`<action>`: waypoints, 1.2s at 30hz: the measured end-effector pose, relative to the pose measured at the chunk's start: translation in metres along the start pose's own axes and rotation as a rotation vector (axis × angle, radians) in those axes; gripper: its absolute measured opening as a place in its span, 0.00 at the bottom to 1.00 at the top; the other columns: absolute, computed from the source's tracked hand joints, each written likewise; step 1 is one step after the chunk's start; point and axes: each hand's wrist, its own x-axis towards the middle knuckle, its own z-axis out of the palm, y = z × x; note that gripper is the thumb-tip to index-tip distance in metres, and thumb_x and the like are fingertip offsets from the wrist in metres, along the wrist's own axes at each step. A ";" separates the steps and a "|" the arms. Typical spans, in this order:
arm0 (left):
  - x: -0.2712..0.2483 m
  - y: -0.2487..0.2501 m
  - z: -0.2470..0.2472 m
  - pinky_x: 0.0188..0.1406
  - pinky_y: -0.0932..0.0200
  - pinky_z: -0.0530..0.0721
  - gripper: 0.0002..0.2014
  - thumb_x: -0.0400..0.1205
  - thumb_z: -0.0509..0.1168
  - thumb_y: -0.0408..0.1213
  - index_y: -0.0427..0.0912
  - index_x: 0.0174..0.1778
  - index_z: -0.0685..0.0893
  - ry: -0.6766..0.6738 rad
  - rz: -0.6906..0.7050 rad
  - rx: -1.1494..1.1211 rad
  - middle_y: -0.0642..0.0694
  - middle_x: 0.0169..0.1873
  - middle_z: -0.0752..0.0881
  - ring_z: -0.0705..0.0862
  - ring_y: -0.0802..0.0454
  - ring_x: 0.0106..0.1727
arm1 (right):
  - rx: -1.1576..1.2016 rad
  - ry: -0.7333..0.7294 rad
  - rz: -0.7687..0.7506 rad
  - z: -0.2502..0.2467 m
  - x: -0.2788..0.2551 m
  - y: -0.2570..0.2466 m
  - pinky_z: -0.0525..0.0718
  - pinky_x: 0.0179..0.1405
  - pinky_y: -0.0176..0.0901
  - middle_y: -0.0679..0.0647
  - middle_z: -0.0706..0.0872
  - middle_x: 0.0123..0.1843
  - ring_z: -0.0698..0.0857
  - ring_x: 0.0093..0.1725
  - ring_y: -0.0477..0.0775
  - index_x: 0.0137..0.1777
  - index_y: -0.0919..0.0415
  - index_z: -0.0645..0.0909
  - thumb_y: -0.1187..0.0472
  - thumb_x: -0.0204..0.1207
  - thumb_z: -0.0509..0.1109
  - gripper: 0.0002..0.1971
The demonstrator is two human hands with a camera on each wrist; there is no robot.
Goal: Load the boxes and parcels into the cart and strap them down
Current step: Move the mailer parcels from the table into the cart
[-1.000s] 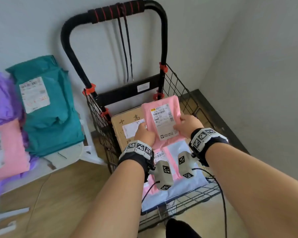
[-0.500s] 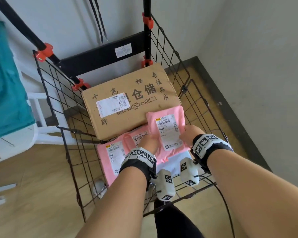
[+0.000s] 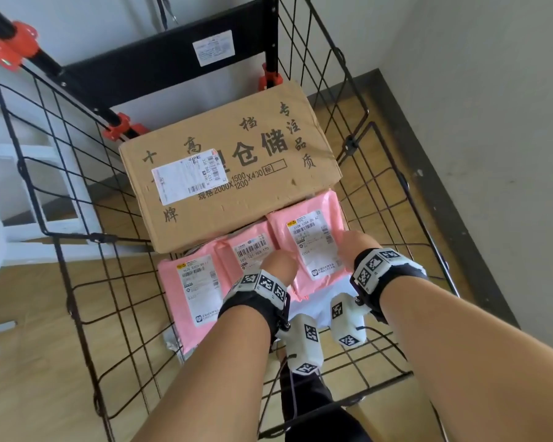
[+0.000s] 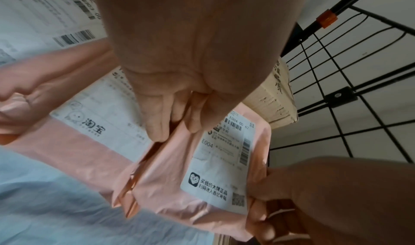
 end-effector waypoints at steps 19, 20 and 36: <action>-0.017 0.007 -0.011 0.70 0.55 0.71 0.18 0.86 0.54 0.29 0.37 0.72 0.77 0.087 0.110 0.108 0.39 0.73 0.76 0.74 0.42 0.72 | 0.162 0.081 0.075 -0.016 -0.013 0.002 0.86 0.55 0.50 0.63 0.79 0.67 0.85 0.51 0.57 0.75 0.62 0.68 0.66 0.81 0.61 0.22; -0.022 0.007 -0.015 0.69 0.54 0.71 0.18 0.86 0.54 0.29 0.36 0.71 0.78 0.099 0.106 0.100 0.38 0.72 0.76 0.75 0.42 0.72 | 0.165 0.095 0.059 -0.020 -0.019 -0.001 0.86 0.56 0.51 0.63 0.78 0.69 0.85 0.52 0.57 0.76 0.61 0.68 0.65 0.80 0.61 0.24; -0.153 -0.020 -0.155 0.60 0.57 0.77 0.18 0.85 0.53 0.31 0.39 0.68 0.81 0.410 0.223 -0.087 0.40 0.67 0.81 0.80 0.43 0.62 | -0.007 0.204 -0.188 -0.094 -0.144 -0.121 0.81 0.46 0.45 0.59 0.83 0.60 0.82 0.52 0.56 0.66 0.63 0.77 0.60 0.80 0.62 0.16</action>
